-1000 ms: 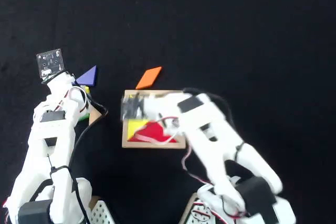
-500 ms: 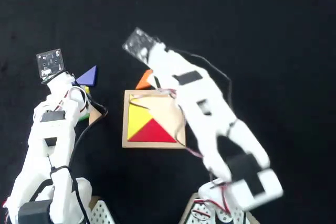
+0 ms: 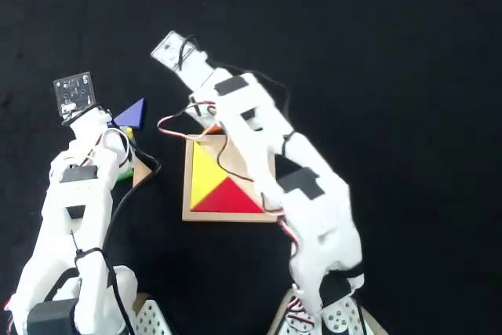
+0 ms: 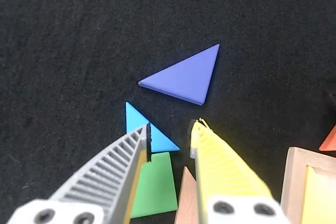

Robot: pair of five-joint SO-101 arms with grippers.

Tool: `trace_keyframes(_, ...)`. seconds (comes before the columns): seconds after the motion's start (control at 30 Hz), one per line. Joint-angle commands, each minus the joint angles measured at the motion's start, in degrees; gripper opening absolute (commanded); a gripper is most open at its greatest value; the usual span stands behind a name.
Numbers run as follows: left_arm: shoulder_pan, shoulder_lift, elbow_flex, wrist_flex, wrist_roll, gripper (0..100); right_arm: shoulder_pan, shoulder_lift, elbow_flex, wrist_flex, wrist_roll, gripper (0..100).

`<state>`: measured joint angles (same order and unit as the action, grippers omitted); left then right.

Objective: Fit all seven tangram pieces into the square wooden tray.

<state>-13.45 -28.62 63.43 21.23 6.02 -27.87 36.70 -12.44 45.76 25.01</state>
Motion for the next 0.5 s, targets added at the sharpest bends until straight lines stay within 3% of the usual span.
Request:
trace_keyframes(0.0, -0.7, -1.1, 0.1, -1.0, -0.3, 15, -0.3, 2.8, -8.8, 4.4, -0.1, 1.2)
trace_keyframes(0.17, -0.6, -1.1, 0.1, -1.0, -0.3, 15, 3.1, 6.9, -18.2, 20.8, 0.3, 1.2)
trace_keyframes(0.27, -0.5, -1.1, 0.1, -1.1, -0.3, 15, 6.2, 8.1, -22.8, 29.6, 4.8, 1.2)
trace_keyframes(0.47, -0.7, -1.1, 0.1, -1.1, -0.3, 15, 14.2, 8.1, -24.3, 36.7, 10.7, 1.1)
